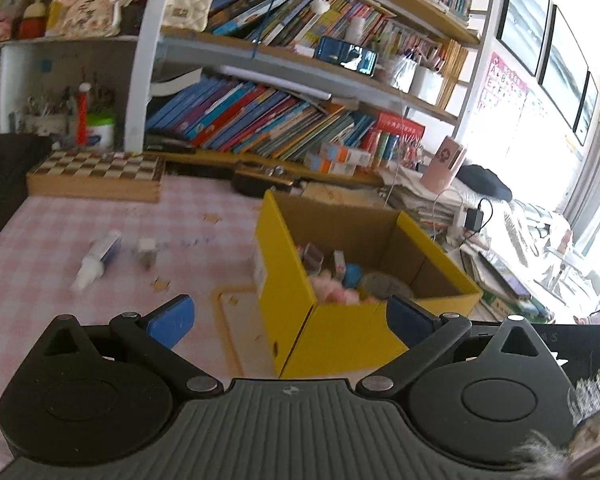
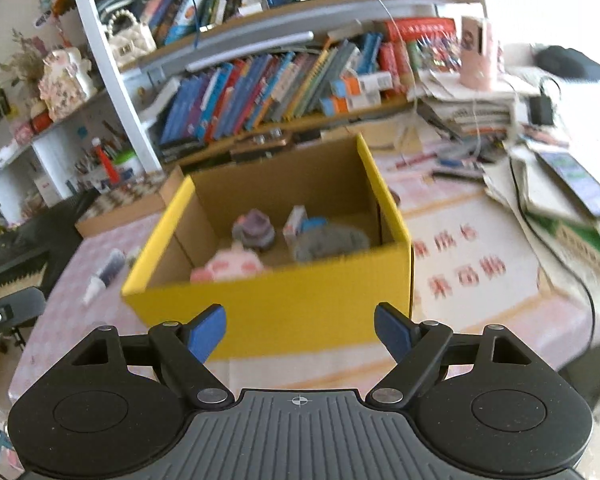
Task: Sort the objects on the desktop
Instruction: 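Withdraw both grippers from the yellow box toward the white tube and plug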
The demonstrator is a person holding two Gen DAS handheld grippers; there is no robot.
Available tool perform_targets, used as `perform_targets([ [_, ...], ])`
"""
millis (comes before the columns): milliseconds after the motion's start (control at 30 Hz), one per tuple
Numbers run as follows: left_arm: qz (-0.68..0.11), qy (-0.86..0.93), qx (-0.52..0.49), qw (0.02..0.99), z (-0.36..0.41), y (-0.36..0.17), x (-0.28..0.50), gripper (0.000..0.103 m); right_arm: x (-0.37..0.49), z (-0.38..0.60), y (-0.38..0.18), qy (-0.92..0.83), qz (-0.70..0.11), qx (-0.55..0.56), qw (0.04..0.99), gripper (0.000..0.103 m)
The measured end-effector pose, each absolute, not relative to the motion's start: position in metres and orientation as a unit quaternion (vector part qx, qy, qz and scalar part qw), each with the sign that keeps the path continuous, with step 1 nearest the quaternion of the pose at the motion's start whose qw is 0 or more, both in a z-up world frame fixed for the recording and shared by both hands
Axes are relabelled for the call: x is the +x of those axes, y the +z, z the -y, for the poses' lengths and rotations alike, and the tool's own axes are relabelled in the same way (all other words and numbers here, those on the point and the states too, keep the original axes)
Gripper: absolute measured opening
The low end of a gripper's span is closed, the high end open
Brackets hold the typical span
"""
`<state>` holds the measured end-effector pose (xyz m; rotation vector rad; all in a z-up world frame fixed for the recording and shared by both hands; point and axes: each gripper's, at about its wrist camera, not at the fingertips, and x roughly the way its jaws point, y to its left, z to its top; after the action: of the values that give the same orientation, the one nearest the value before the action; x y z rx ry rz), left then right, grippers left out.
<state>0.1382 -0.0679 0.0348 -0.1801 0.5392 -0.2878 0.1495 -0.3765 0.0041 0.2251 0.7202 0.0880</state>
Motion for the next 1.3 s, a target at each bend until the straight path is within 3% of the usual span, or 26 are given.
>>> perform_targets([
  [500, -0.294, -0.176, -0.069, 0.937, 0.031, 0.015, 0.076, 0.103, 0.079, 0.318, -0.017, 0.021, -0.387, 0.115, 0.915, 0.084],
  [1300, -0.313, -0.210, -0.059, 0.924, -0.030, 0.007, 0.045, 0.103, 0.046, 0.226, -0.023, 0.060, -0.415, 0.081, 0.904, 0.085],
])
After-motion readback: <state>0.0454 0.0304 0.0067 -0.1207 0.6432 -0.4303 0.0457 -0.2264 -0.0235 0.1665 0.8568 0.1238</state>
